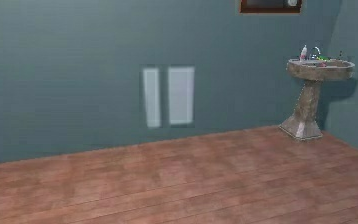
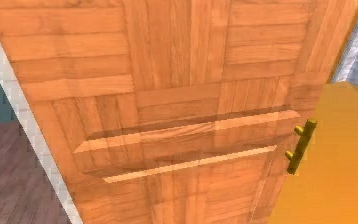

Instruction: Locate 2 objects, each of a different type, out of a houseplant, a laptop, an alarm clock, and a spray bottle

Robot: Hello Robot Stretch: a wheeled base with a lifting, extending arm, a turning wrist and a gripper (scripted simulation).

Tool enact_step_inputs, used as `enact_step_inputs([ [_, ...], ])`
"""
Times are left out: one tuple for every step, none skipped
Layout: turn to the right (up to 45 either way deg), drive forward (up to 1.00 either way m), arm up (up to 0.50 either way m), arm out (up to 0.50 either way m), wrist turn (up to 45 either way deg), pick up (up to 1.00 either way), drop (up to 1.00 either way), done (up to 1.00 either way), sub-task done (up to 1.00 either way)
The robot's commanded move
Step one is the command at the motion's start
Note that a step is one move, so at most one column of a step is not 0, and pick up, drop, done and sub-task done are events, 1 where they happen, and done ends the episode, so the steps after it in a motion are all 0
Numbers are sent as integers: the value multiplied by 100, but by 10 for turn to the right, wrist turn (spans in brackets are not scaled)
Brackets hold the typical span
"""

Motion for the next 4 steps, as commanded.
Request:
enact_step_inputs([
  [-60, 0, 0, 0, 0, 0, 0, 0, 0],
  [0, 35, 0, 0, 0, 0, 0, 0, 0],
  [-450, 0, 0, 0, 0, 0, 0, 0, 0],
  [-30, 0, 0, 0, 0, 0, 0, 0, 0],
])
